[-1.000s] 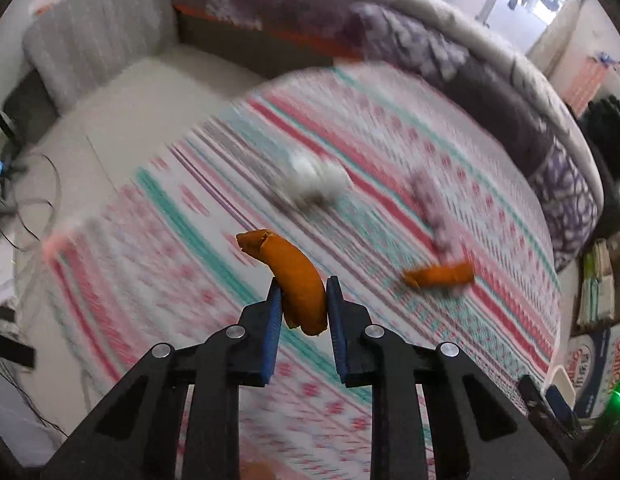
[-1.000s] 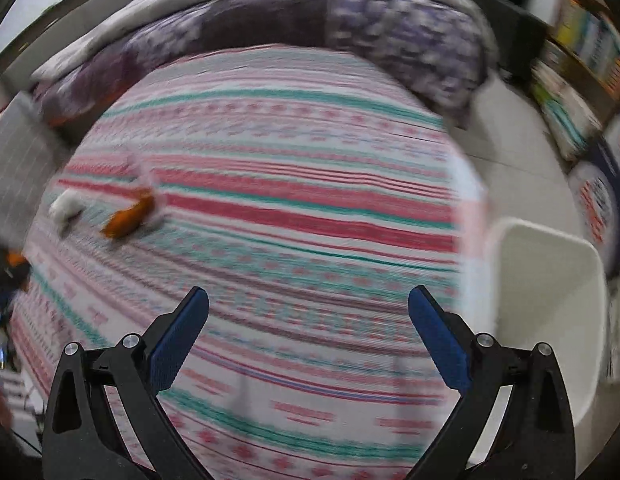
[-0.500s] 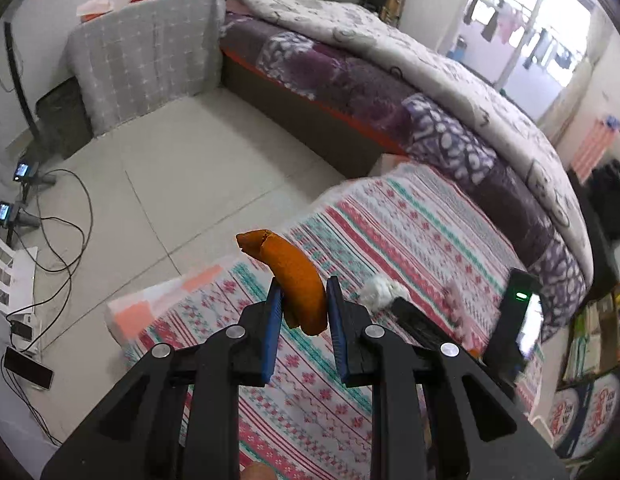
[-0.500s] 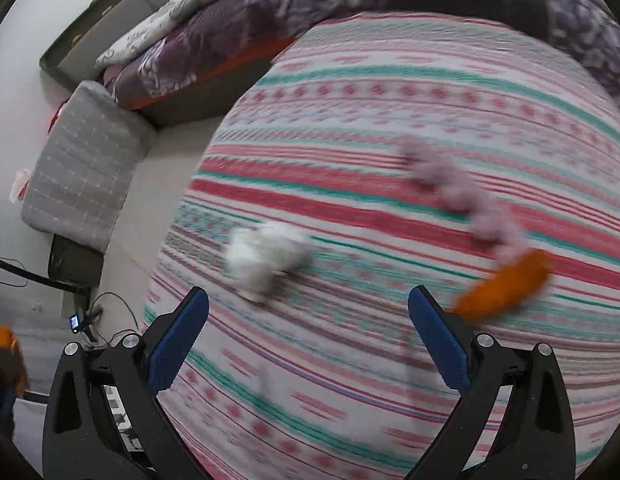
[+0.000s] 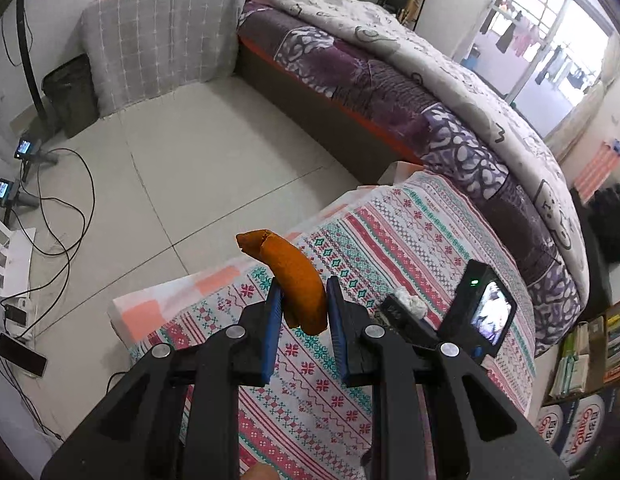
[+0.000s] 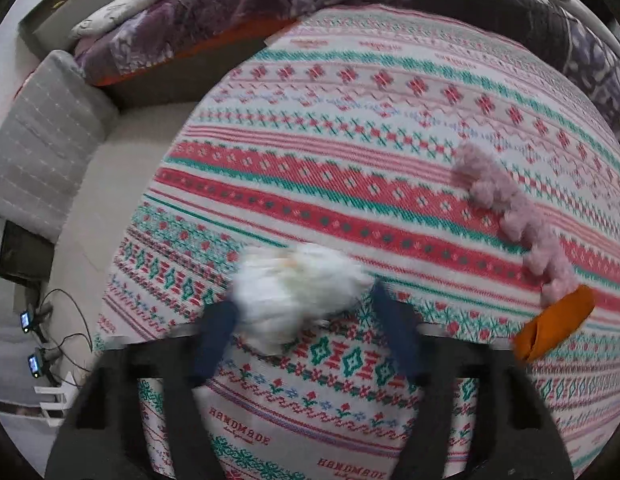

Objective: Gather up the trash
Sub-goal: 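Grasp the white tissue bundle with the right tool while the left tool holds the carrot, then carry the tissue bundle over the bin and open the right tool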

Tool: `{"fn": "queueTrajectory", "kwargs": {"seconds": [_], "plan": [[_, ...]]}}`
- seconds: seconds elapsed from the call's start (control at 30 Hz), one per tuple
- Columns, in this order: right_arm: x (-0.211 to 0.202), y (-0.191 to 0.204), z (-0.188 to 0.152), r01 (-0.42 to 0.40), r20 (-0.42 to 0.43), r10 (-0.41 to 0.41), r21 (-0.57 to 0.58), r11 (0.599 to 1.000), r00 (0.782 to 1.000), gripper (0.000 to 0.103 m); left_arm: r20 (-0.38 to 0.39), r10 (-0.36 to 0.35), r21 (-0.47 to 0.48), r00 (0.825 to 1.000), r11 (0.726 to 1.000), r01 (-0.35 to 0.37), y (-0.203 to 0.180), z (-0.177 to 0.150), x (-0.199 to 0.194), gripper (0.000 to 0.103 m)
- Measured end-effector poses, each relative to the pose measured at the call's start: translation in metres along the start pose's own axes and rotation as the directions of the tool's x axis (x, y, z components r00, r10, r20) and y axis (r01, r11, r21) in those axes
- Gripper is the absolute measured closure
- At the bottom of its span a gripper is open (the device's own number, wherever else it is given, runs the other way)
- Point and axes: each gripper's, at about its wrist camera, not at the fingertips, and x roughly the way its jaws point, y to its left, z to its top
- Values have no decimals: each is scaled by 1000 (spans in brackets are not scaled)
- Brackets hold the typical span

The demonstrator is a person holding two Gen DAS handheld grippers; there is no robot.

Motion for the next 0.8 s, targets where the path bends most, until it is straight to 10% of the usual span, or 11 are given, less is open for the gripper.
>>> {"fn": "queueTrajectory", "kwargs": {"seconds": [0.8], "plan": [[-105,-106,-3,146,182,-152,46,988,971,58,60,24,194,998,980,-35,-81,-49,6,81]]}}
